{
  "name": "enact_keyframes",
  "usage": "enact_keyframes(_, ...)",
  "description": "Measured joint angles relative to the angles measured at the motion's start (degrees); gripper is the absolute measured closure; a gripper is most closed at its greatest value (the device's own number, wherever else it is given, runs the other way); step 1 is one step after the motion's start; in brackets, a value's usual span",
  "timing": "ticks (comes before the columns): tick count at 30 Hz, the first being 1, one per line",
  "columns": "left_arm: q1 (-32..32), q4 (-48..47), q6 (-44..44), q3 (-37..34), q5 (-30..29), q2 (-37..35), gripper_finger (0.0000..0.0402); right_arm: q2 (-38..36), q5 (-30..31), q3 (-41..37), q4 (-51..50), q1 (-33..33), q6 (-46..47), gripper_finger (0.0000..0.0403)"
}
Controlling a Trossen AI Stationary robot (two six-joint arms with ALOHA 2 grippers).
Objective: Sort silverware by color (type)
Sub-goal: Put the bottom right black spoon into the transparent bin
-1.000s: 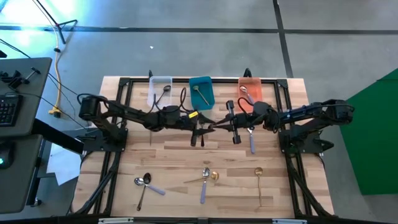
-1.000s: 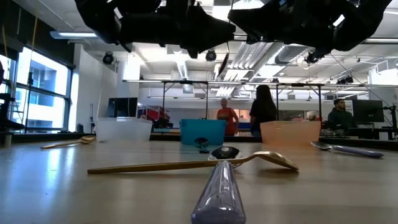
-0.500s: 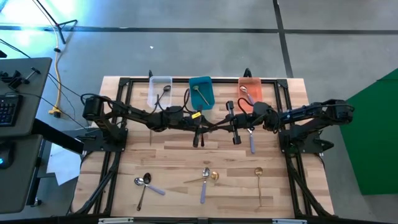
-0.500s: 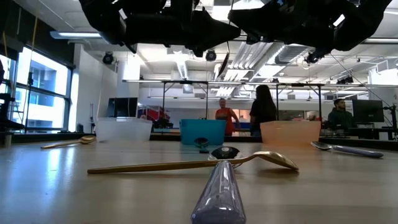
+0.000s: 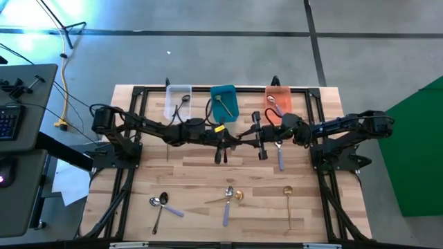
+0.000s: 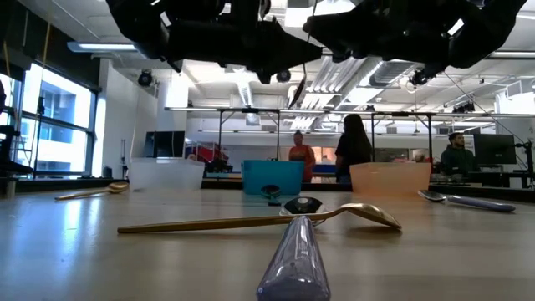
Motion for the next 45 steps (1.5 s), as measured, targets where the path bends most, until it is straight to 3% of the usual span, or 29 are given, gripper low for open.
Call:
enact_keyframes(6, 1.4, -10.6, -0.9, -0.1, -4.2, -3.4, 0.0400, 0.0, 5.1, 0.0, -1.3, 0.1, -0.4, 0.0282)
enact_keyframes(10, 2.5, -20.2, -1.7, -0.1, -6.6, -7.9, 0.0400, -0.2, 6.0, 0.0, -1.6, -0.1, -0.9, 0.0280)
enact_keyframes(15, 5.5, -37.0, -5.1, -0.1, -15.1, -14.9, 0.0401, -2.0, 7.6, 0.0, -5.2, -0.1, -1.8, 0.0279)
enact_keyframes(20, 13.2, -54.5, -10.0, -0.1, -19.1, -21.3, 0.0401, -3.5, 8.1, 0.0, -7.6, -0.1, -2.1, 0.0296)
enact_keyframes(26, 28.6, -66.7, -12.5, -0.1, -17.0, -26.6, 0.0401, -3.5, 8.1, 0.0, -8.9, -0.1, -3.3, 0.0345)
enact_keyframes(33, 43.7, -69.2, -11.5, -0.1, -3.6, -23.2, 0.0401, -3.5, 8.1, 0.0, -9.3, -0.1, -4.0, 0.0399)
enact_keyframes(37, 47.9, -69.1, -9.7, -0.1, -1.3, -19.2, 0.0401, -3.5, 8.1, 0.0, -9.5, 0.0, -4.1, 0.0398)
enact_keyframes(45, 50.4, -68.8, -8.7, -0.1, -1.1, -11.3, 0.0401, -3.5, 8.1, 0.0, -9.9, -0.1, -4.0, 0.0396)
